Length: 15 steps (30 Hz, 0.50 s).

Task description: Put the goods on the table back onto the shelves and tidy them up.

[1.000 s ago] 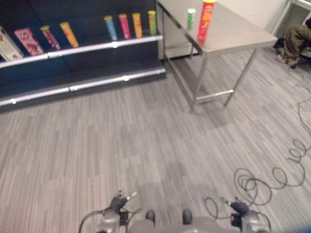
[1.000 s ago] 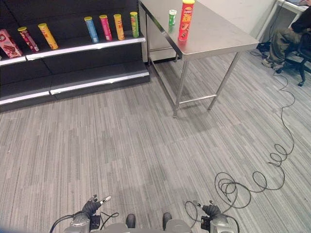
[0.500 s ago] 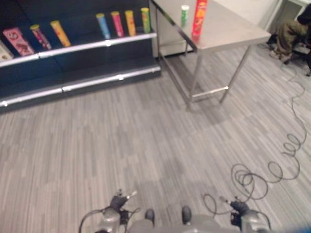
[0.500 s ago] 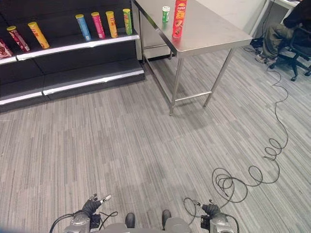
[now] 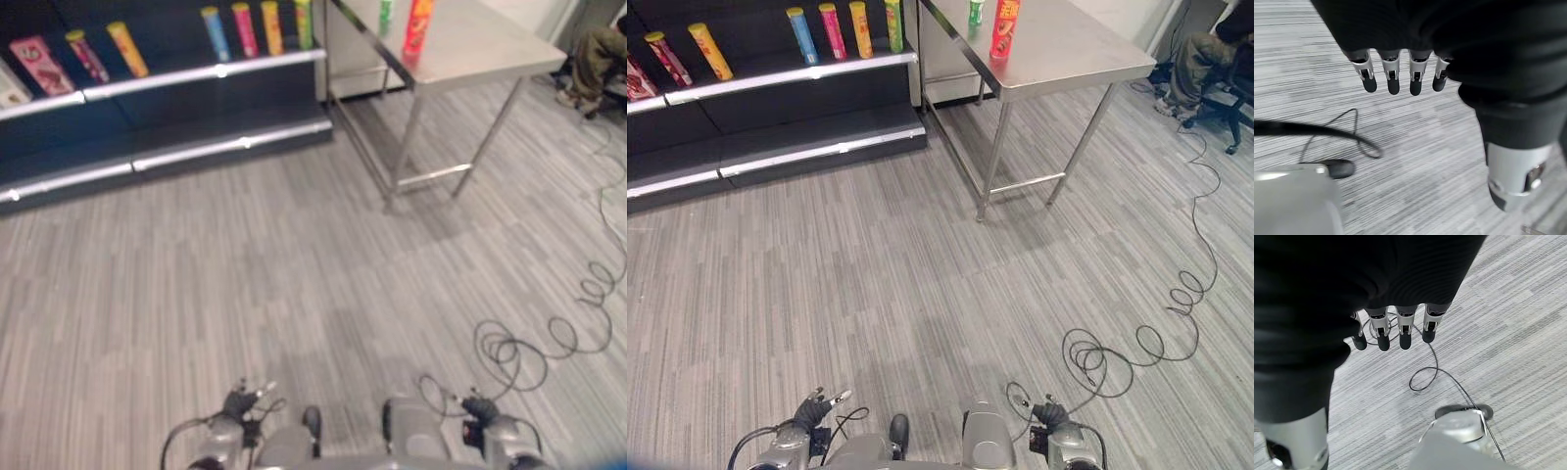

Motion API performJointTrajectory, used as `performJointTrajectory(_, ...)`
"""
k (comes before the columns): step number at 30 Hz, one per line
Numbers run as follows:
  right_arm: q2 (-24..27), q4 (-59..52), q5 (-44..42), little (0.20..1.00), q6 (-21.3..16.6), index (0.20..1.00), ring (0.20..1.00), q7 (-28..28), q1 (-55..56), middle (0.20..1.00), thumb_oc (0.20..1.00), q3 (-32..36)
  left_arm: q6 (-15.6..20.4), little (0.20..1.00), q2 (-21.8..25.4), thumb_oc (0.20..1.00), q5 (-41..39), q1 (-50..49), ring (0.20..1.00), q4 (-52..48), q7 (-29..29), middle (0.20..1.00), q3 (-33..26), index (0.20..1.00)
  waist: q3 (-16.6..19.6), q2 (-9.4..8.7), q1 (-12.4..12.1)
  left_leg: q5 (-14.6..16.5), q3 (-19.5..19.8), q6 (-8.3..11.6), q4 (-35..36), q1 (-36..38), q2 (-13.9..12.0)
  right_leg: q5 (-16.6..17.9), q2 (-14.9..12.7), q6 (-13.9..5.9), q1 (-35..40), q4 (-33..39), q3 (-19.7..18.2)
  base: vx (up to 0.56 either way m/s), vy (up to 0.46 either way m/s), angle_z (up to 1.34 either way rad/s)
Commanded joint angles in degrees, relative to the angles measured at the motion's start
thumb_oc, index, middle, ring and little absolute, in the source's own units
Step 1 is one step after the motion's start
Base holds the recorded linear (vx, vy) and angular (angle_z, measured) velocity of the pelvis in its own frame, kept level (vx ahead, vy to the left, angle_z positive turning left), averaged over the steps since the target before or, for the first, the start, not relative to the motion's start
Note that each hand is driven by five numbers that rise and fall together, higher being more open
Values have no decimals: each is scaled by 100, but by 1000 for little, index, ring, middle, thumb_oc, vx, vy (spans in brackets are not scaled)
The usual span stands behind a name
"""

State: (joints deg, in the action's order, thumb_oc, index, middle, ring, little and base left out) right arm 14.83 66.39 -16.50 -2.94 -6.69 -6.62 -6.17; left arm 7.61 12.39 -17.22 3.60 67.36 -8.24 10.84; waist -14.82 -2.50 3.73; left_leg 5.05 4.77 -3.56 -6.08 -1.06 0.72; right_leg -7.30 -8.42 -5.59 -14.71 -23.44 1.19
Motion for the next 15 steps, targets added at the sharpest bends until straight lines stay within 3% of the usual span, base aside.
performJointTrajectory(1, 139, -262, -248, 1000, -127, 1000, 1000, -75, -41, 1000, 1000, -35, 170, 1000, 157, 1000, -127, 124, 1000, -447, -22, 1000, -214, 1000, -123, -125, 118, 1233, 442, 326, -445, 686, 130, 475, 289, -393, -227, 1036, 329, 221, -72, 3)
performJointTrajectory(2, 141, -263, -248, 1000, -127, 1000, 1000, -76, -39, 1000, 1000, -36, 170, 1000, 155, 1000, -127, 122, 1000, -448, -22, 1000, -214, 1000, -130, -106, 122, 1247, 449, 331, -444, 702, 107, 474, 307, -388, -203, 1049, 345, 365, -117, 10)
performJointTrajectory(4, 142, -297, -188, 1000, -153, 1000, 1000, -92, 0, 1000, 1000, -116, 180, 1000, 136, 1000, -168, 170, 1000, -381, -31, 1000, -230, 1000, -135, -205, 176, 1283, 605, 462, -425, 1012, 90, 664, 515, -438, -426, 1692, 868, 477, -150, 27)
performJointTrajectory(7, 168, -306, -134, 1000, -139, 1000, 1000, -87, 107, 1000, 1000, -118, 174, 1000, 145, 1000, -134, 161, 1000, -342, -2, 1000, -218, 1000, -101, -232, 201, 1261, 717, 586, -393, 1310, -16, 776, 536, -355, -465, 1776, 1441, 468, -154, 44)
performJointTrajectory(9, 159, -256, -177, 1000, -171, 1000, 1000, -75, 209, 1000, 1000, -95, 197, 1000, 144, 1000, -102, 158, 1000, -309, 0, 1000, -179, 1000, -8, -157, 254, 1131, 789, 733, -439, 1581, -234, 722, 687, -117, -283, 1788, 1475, 574, -229, 26)
performJointTrajectory(11, 186, -164, -181, 1000, -147, 1000, 1000, -64, 221, 1000, 1000, -80, 162, 1000, 139, 1000, -51, 152, 1000, -323, 24, 1000, -147, 1000, 88, -51, 279, 652, 792, 948, -764, 1445, -420, 613, 769, 2, -70, 1856, 1353, 466, -168, 57)
performJointTrajectory(13, 198, -137, -254, 1000, -190, 1000, 1000, -56, 249, 1000, 1000, -78, 159, 1000, 134, 1000, -78, 132, 1000, -313, 29, 1000, -138, 1000, 133, 17, 319, -250, 826, 1229, -1592, 1155, -459, 508, 773, 157, 150, 1846, 1295, 414, -146, 20)
performJointTrajectory(14, 212, -158, -305, 1000, -195, 1000, 1000, -42, 254, 1000, 1000, -58, 148, 1000, 142, 1000, -70, 93, 1000, -390, 42, 1000, -116, 1000, 124, 12, 308, -528, 658, 1256, -2027, 903, -482, 403, 785, 248, 332, 1878, 1228, 268, -90, -1)
performJointTrajectory(15, 211, -158, -305, 1000, -195, 1000, 1000, -42, 254, 1000, 1000, -58, 148, 1000, 143, 1000, -70, 92, 1000, -390, 42, 1000, -116, 1000, 128, 9, 311, -531, 661, 1256, -2026, 899, -478, 403, 781, 248, 328, 1878, 1229, 254, -110, -3)
